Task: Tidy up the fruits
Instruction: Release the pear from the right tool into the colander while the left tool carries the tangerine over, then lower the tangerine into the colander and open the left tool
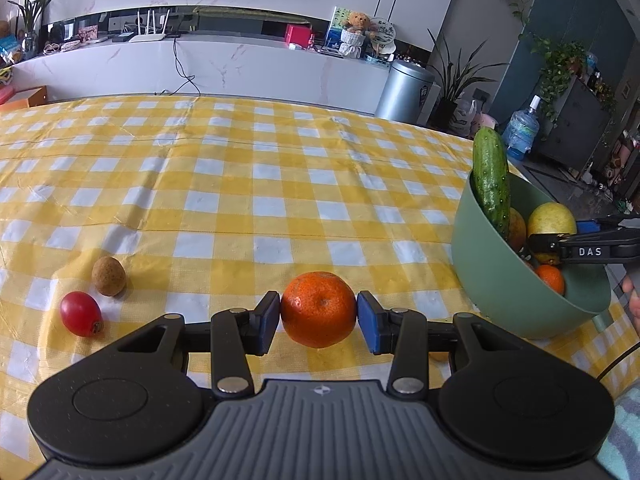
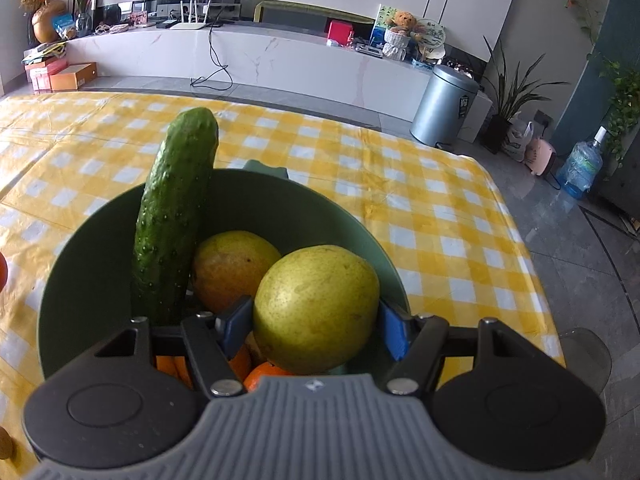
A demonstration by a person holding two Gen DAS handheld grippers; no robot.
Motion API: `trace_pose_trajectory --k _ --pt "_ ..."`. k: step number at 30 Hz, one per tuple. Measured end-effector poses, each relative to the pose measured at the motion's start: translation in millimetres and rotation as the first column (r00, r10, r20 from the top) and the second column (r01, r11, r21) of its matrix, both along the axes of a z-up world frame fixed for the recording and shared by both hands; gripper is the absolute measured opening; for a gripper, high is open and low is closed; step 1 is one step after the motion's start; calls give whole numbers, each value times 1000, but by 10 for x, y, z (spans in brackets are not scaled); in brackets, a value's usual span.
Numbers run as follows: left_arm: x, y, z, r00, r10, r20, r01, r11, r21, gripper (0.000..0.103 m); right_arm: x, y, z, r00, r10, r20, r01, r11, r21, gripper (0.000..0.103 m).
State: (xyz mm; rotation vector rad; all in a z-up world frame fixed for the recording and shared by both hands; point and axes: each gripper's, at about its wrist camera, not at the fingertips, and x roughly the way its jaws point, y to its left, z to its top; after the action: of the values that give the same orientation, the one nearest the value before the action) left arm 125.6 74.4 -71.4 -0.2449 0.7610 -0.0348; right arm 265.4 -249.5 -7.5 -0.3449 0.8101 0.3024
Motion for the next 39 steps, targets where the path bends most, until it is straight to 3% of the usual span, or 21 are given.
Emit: trace_pose_trajectory --k 8,13,15,19,22,30,35,39 --pt "-69 -78 91 1000 -9 -5 9 1000 6 48 -19 8 1 1000 -8 2 8 1000 3 64" --pt "-103 -163 181 1000 -20 -5 20 1000 18 48 -135 -30 87 999 -12 44 10 999 35 77" --pt "-109 -212 231 1000 -25 -2 25 999 22 48 -209 -37 130 998 -12 62 10 999 46 77" --pt "-106 -330 393 998 -59 23 59 998 -3 48 -404 -144 256 996 -66 63 56 987 149 77" --pt "-63 -486 544 993 -104 48 105 994 -15 47 -563 -289 351 991 -131 20 120 955 272 86" --pt "163 -1075 724 962 -264 61 265 964 4 47 -937 -564 414 969 -247 -13 227 869 440 86" --pt "397 -1397 628 943 -333 -15 333 943 2 47 -917 -841 346 933 -355 -54 322 761 563 88" --pt "594 -1551 493 930 -357 -83 353 933 -66 47 -852 -957 258 911 -395 -116 380 696 610 88"
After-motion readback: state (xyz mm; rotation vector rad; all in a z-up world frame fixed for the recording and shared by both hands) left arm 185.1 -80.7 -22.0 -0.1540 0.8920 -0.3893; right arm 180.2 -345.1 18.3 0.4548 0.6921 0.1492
